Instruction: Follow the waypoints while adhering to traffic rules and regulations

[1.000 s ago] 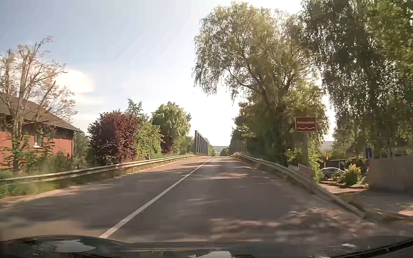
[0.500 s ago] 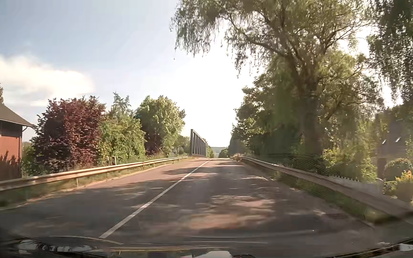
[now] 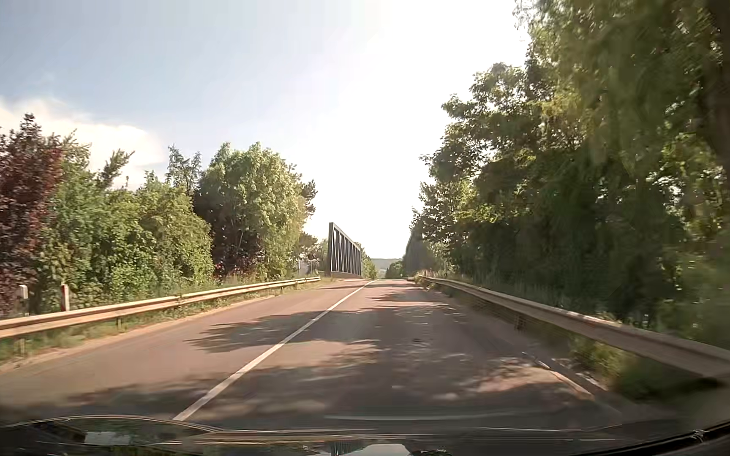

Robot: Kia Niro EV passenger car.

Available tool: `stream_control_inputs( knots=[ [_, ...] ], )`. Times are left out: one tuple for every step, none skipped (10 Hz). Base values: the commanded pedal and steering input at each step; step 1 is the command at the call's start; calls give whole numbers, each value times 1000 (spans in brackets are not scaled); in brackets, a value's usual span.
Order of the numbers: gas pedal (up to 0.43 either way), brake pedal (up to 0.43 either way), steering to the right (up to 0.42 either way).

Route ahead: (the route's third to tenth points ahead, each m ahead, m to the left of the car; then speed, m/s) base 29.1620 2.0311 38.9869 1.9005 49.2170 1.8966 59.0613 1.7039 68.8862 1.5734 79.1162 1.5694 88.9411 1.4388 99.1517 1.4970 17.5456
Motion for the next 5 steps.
stream_control_inputs(
  knots=[
    [228, 0, -1],
    [228, 0, -1],
    [228, 0, -1],
    [220, 0, -1],
    [197, 0, -1]
  ],
)
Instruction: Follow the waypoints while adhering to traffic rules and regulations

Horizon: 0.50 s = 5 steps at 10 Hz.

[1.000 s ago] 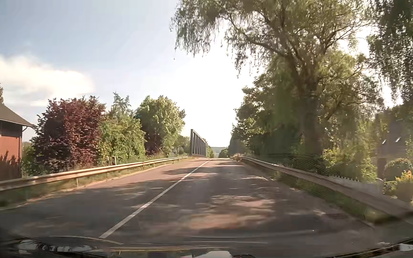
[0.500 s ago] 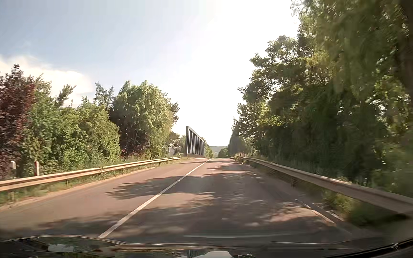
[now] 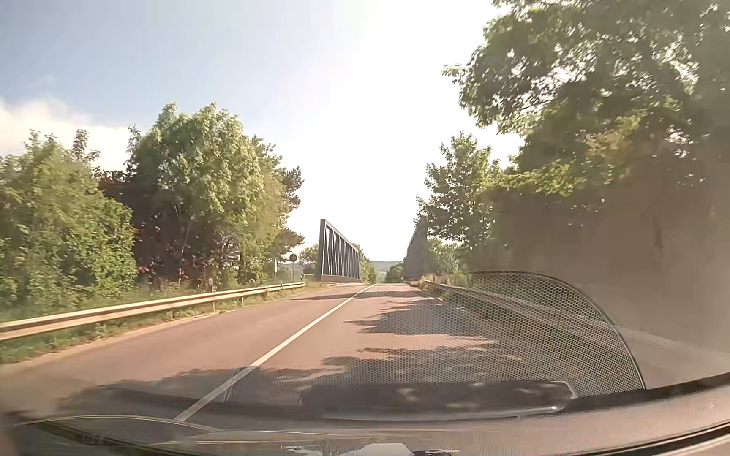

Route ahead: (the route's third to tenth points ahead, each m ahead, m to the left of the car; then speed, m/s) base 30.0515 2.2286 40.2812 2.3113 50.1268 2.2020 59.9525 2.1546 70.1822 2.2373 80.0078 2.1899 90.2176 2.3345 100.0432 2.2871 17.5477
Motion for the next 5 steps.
stream_control_inputs(
  knots=[
    [189, 0, -1],
    [177, 0, -1],
    [177, 0, -1],
    [177, 0, -1],
    [177, 0, -1]
  ],
)
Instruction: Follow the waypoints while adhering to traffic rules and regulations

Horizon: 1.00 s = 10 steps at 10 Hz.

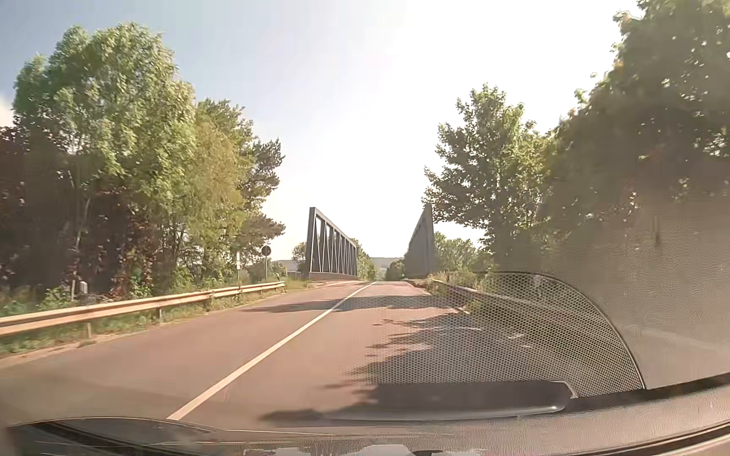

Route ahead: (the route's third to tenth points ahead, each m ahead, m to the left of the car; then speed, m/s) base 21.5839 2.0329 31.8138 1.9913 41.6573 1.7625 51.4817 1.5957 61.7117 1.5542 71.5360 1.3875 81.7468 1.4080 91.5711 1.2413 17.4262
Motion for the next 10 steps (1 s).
stream_control_inputs(
  knots=[
    [177, 0, -1],
    [177, 0, -1],
    [177, 0, -1],
    [189, 0, -1],
    [189, 0, -1],
    [197, 0, -1],
    [197, 0, -1],
    [209, 0, -1],
    [209, 0, -1],
    [209, 0, -1]
  ],
)
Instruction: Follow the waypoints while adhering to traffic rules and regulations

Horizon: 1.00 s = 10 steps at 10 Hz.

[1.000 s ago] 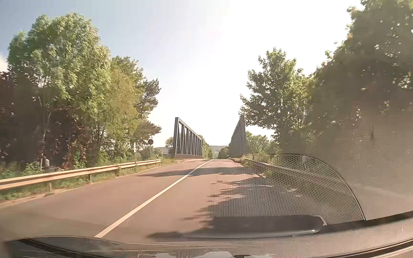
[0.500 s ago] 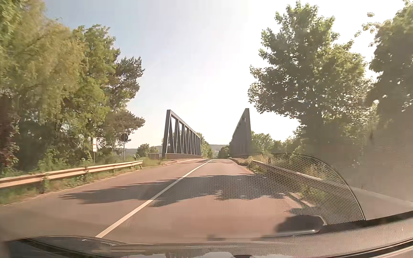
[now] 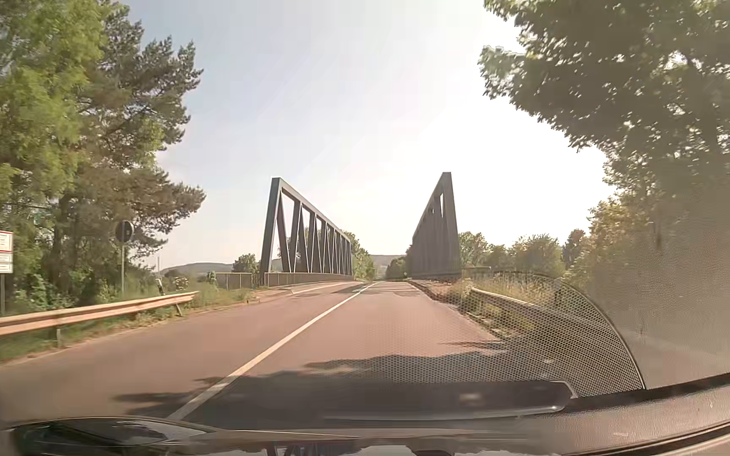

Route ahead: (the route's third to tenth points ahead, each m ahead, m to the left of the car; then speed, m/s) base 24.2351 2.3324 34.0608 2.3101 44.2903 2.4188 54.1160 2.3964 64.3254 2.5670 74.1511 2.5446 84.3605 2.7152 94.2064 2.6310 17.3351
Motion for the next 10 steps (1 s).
stream_control_inputs(
  knots=[
    [209, 0, -1],
    [209, 0, -1],
    [209, 0, -1],
    [197, 0, -1],
    [197, 0, -1],
    [189, 0, -1],
    [189, 0, -1],
    [189, 0, -1],
    [189, 0, -1],
    [189, 0, -1]
  ],
)
